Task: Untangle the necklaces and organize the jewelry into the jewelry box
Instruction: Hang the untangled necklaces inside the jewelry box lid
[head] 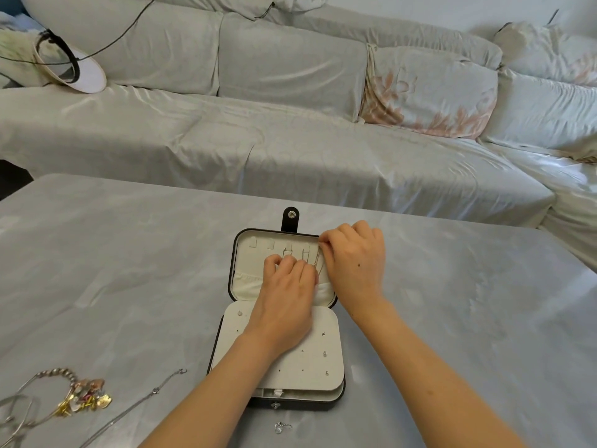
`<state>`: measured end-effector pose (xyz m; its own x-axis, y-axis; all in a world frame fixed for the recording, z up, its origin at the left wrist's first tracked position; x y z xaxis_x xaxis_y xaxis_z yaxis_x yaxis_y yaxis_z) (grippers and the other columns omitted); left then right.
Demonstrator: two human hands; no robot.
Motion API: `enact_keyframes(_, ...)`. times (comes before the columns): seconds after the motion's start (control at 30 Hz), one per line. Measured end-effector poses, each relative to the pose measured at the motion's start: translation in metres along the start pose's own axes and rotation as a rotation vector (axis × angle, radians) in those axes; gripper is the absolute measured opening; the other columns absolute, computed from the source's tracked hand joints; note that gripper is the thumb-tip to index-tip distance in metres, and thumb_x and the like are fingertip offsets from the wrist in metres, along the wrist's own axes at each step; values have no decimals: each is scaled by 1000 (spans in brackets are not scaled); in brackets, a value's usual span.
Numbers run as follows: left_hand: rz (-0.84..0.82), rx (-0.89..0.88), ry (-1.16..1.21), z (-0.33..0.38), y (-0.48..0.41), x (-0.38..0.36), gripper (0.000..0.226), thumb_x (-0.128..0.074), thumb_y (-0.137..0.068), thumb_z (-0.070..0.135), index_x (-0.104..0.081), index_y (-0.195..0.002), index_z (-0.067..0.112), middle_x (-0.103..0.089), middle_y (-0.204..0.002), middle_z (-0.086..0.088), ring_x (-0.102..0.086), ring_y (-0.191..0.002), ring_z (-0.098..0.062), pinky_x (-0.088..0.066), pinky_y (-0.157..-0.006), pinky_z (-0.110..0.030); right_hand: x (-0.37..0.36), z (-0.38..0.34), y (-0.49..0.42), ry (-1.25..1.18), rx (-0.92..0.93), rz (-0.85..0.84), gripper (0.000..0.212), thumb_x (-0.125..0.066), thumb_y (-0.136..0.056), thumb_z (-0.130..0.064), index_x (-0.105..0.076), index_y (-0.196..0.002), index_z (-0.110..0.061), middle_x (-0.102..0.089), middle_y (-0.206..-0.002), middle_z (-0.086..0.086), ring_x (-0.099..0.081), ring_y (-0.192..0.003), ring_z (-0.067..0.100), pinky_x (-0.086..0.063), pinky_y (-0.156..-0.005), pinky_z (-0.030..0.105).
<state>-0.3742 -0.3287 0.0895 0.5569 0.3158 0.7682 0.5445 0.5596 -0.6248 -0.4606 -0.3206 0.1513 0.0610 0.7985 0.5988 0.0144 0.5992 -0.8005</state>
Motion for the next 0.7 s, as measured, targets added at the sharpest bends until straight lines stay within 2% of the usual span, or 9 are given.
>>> enact_keyframes(0.13,-25,3,-4,0,0,-1,22,-62,-63,0,-50,-73,16,-50,-69,3,-47,-69,-22,-25,-80,-33,0,6,3,-5,-85,27,9,-68,-70,-14,-60,-66,-16,-54,-58,-3,-46,-58,22,-22,-61,29)
enact_keyframes(0.27,-34,5,0,0,-1,-2,21,-60,-64,0,-50,-74,16,-51,-69,3,-47,-69,-22,-25,-80,-32,-6,29,9,-159,-362,-51,20,-73,-70,-19,-59,-84,-18,-55,-75,-3,-50,-74,20,-31,-69,32)
enact_keyframes(0.33,-40,10,11,0,-1,-2,23,-59,-63,-1,-50,-75,16,-50,-70,4,-47,-70,-21,-24,-80,-32,-19,43,15,-360,-557,-193,26,-73,-73,-21,-60,-95,-24,-55,-86,-5,-48,-84,15,-35,-78,32)
enact_keyframes(0.4,-56,14,23,0,-1,-2,24,-60,-62,-1,-50,-75,16,-51,-70,4,-47,-70,-21,-24,-80,-32,-35,48,24,-678,-744,-355,27,-72,-74,-15,-61,-95,-29,-57,-92,-4,-50,-84,12,-44,-82,33)
enact_keyframes(0.47,-58,18,27,-1,-1,-1,24,-62,-62,0,-51,-76,16,-51,-70,4,-46,-69,-22,-24,-79,-32,-45,42,34,-976,-884,-476,34,-68,-75,0,-63,-97,-26,-60,-94,2,-55,-77,10,-52,-73,26)
enact_keyframes(0.5,-53,19,30,-1,-2,-1,24,-62,-63,0,-52,-78,16,-52,-71,4,-47,-69,-21,-24,-79,-31,-48,40,37,-1052,-919,-512,37,-66,-75,5,-63,-101,-22,-61,-95,4,-58,-75,9,-52,-67,21)
enact_keyframes(0.6,-34,39,18,-3,-2,0,29,-60,-68,4,-60,-95,12,-58,-75,4,-49,-72,-22,-25,-79,-32,-50,38,43,-1135,-963,-512,38,-64,-78,6,-62,-106,-20,-65,-96,2,-62,-76,5,-50,-63,15)
enact_keyframes(0.7,-82,28,-92,-2,-3,-3,58,-54,-66,8,-56,-124,5,-57,-76,2,-50,-74,-23,-28,-79,-36,-50,38,45,-1149,-968,-432,35,-62,-81,6,-63,-102,-21,-66,-91,-2,-62,-73,5,-51,-65,16)
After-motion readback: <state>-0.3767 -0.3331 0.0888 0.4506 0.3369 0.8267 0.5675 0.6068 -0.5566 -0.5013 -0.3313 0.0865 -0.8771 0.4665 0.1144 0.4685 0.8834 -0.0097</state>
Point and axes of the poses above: each hand's wrist, its own y-axis away from the middle knuckle, its own x-axis out of the back of the hand, z = x × y, the point moved 8 cm from there along -y, towards the middle knuckle
